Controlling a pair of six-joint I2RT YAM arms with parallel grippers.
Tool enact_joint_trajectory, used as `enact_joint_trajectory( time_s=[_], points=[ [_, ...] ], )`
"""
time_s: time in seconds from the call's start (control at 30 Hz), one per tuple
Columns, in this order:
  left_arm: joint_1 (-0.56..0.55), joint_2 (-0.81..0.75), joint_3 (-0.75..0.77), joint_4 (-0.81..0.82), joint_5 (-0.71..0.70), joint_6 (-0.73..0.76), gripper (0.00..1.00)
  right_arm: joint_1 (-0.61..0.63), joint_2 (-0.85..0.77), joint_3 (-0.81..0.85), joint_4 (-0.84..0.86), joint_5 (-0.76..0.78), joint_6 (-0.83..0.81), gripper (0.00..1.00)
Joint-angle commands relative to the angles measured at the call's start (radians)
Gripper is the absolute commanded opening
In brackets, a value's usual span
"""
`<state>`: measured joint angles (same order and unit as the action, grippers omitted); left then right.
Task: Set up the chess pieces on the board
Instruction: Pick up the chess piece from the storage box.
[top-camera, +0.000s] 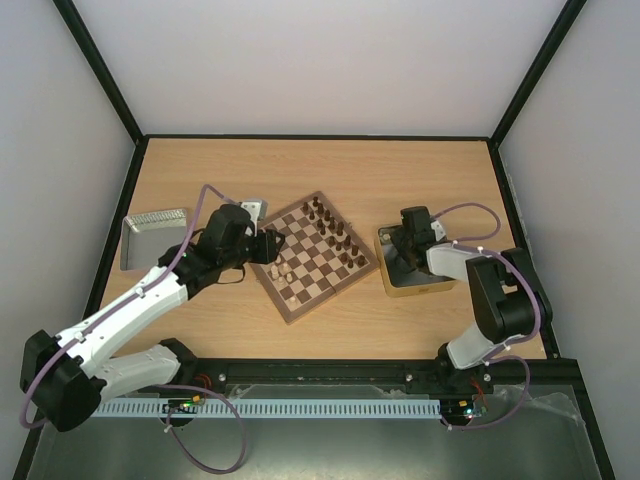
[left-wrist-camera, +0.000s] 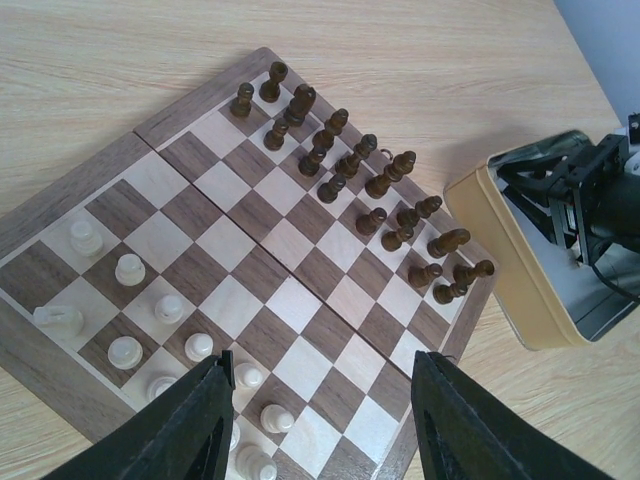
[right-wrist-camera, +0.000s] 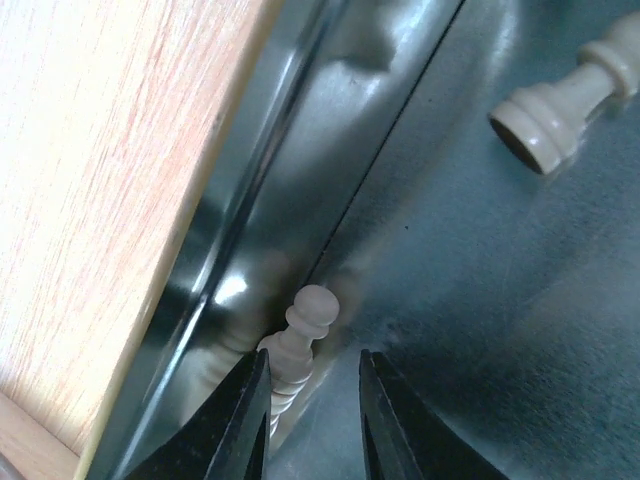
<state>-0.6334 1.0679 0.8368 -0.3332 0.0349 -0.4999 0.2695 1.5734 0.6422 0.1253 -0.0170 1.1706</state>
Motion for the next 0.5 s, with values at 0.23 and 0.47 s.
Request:
enact_joint_trajectory(
  time_s=[0.23,0.47],
  points=[
    [0.006,0.019,0.013,0.019,0.012,0.019,0.51,-0.001,0.002,0.041,-0.177,0.109,-0.073,0.26],
    [0.006,0.033,0.017,0.021,0.007,0.026,0.51,-0.002,-0.078,0.007,-0.063,-0.044,-0.131,0.39]
  ],
)
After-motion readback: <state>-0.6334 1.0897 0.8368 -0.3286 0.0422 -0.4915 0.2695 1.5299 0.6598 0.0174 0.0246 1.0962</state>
